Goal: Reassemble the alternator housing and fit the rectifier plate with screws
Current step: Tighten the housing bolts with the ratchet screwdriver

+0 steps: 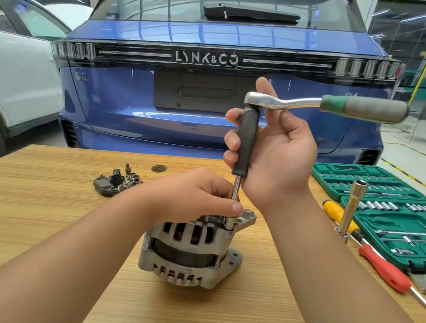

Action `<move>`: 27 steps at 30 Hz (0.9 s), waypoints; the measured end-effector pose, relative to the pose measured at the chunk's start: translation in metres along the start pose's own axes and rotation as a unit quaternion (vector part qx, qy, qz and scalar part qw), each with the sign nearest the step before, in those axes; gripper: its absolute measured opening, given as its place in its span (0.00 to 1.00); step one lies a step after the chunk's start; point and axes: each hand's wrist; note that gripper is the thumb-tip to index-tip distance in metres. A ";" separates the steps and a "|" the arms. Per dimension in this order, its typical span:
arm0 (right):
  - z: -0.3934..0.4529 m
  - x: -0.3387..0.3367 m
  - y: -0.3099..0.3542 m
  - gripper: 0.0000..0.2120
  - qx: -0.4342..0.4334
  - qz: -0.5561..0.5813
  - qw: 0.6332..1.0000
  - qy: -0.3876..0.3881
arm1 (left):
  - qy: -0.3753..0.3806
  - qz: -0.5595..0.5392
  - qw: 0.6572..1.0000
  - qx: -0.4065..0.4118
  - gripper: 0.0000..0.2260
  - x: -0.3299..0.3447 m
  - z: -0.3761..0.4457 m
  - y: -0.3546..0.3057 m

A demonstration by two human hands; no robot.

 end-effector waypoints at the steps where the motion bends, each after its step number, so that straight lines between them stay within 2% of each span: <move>1: 0.000 0.000 0.001 0.22 0.001 0.007 1.000 -0.002 | 0.002 0.001 1.000 0.000 0.13 0.000 0.000 0.000; 6: 0.003 0.002 0.002 0.24 0.027 -0.009 0.999 -0.046 | 0.008 0.005 1.000 0.002 0.11 0.000 0.001 0.000; 12: 0.005 -0.002 0.011 0.13 0.040 -0.100 0.979 -0.175 | 0.021 0.028 0.999 0.008 0.10 0.001 0.002 -0.003; 15: 0.004 -0.001 0.013 0.12 0.092 -0.048 0.989 -0.106 | 0.013 0.020 1.000 0.008 0.10 0.001 0.001 -0.002; 17: 0.004 0.002 0.008 0.17 0.067 -0.029 0.995 -0.072 | 0.004 0.014 1.000 0.005 0.12 0.001 0.000 -0.001; 21: 0.003 0.005 -0.001 0.16 -0.035 -0.103 0.991 -0.079 | 0.002 0.016 1.000 0.006 0.11 0.000 -0.001 -0.002; 27: 0.002 0.002 -0.001 0.16 -0.034 -0.045 0.997 -0.050 | -0.003 0.010 1.000 -0.002 0.12 0.001 -0.001 -0.001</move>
Point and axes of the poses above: each hand's wrist, its own z-axis towards the middle knuckle, its own x-axis out of the palm, y = z × x, and after that the axes turned 9 degrees about y, right-handed
